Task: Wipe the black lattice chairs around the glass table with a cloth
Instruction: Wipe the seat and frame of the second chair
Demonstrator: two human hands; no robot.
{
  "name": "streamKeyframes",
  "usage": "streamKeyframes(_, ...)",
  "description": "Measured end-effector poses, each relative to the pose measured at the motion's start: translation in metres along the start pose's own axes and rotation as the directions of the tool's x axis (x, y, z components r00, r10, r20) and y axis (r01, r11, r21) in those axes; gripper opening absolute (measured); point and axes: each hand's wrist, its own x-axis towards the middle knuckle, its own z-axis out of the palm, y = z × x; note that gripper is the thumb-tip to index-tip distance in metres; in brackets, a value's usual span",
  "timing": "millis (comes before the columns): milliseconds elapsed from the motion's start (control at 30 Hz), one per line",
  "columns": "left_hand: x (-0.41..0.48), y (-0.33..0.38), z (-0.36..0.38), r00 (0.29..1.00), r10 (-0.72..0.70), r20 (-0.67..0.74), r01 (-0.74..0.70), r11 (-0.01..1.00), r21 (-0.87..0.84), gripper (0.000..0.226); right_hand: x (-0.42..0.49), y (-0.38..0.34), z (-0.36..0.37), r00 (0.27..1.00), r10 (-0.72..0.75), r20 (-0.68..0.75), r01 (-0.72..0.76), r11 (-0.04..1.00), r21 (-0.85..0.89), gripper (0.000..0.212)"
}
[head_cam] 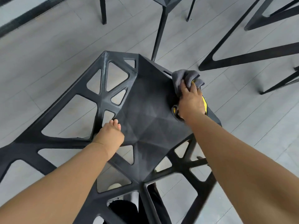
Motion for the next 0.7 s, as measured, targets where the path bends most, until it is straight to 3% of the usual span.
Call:
streamKeyframes(167,0.004,-0.001,0.000,1.000,0.003,-0.019,-0.003,1.000,0.011,0.058,-0.061,-0.005,0.021,0.998,0.064,-0.003,-0.064,0.998,-0.019,0.086)
streamKeyframes(267,0.000,0.000,-0.002,0.999,-0.011,-0.043,0.013,0.999,0.038,0.047,-0.133,-0.024,0.055,0.992,0.031,0.123,-0.029,0.999,-0.013,0.076)
streamKeyframes(400,-0.003,-0.001,-0.005,0.998,0.007,-0.064,-0.003,0.998,0.063,0.053,-0.200,-0.060,0.086,0.981,-0.037,0.192,0.033,0.999,0.028,0.078)
streamKeyframes(533,-0.006,-0.001,-0.008,0.998,0.006,-0.056,-0.003,0.999,0.050,0.056,-0.163,-0.041,0.079,0.972,-0.019,0.235,0.020,1.000,-0.002,0.072)
streamKeyframes(633,-0.005,-0.001,-0.005,0.999,0.017,-0.048,-0.015,0.999,0.034,0.054,-0.101,-0.026,0.051,0.999,0.034,0.014,-0.033,0.998,-0.056,0.075)
streamKeyframes(700,-0.002,0.000,0.001,0.991,0.033,-0.131,-0.026,0.998,0.056,0.062,-0.055,-0.014,0.027,0.996,0.090,-0.014,-0.091,0.993,-0.074,0.078)
